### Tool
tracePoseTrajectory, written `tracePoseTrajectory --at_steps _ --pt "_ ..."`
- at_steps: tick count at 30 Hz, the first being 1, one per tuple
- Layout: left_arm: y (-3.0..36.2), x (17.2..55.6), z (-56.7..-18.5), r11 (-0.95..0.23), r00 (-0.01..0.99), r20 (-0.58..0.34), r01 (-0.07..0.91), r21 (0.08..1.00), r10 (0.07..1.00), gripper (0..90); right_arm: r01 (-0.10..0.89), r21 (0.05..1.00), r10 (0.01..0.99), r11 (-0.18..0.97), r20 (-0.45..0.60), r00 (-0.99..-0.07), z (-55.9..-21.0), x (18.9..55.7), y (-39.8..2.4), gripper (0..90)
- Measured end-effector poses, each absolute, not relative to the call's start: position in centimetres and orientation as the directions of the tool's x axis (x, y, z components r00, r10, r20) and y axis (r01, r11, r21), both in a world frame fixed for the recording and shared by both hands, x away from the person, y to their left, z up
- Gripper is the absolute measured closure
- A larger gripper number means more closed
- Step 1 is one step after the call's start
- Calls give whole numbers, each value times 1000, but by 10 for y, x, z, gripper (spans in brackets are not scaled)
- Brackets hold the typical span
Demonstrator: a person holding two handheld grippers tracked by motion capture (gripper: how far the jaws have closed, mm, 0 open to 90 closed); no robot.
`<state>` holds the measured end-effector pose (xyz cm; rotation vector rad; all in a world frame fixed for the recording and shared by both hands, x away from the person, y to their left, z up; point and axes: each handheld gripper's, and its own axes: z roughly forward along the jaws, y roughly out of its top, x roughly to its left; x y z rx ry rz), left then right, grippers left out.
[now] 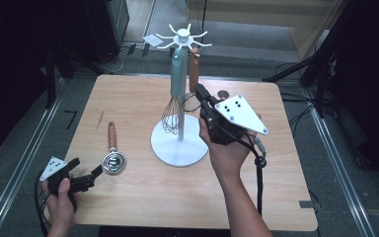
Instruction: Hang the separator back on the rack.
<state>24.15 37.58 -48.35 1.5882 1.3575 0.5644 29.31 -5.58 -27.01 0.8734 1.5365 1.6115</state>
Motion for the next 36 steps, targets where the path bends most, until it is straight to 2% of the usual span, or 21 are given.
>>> tracePoseTrajectory --at_steps 16,30,36 --pt "376 242 -483 53 281 -221 502 863 934 0 -139 989 864 -58 -19 -503 -237 308 -59 900" --pt "376 242 -484 48 283 -217 503 863 934 0 -149 986 867 -81 -4 -498 -221 312 -58 900" --pt "376 242 -483 47 283 -216 502 863 934 0 -164 985 857 -63 -30 -514 -219 307 -52 900"
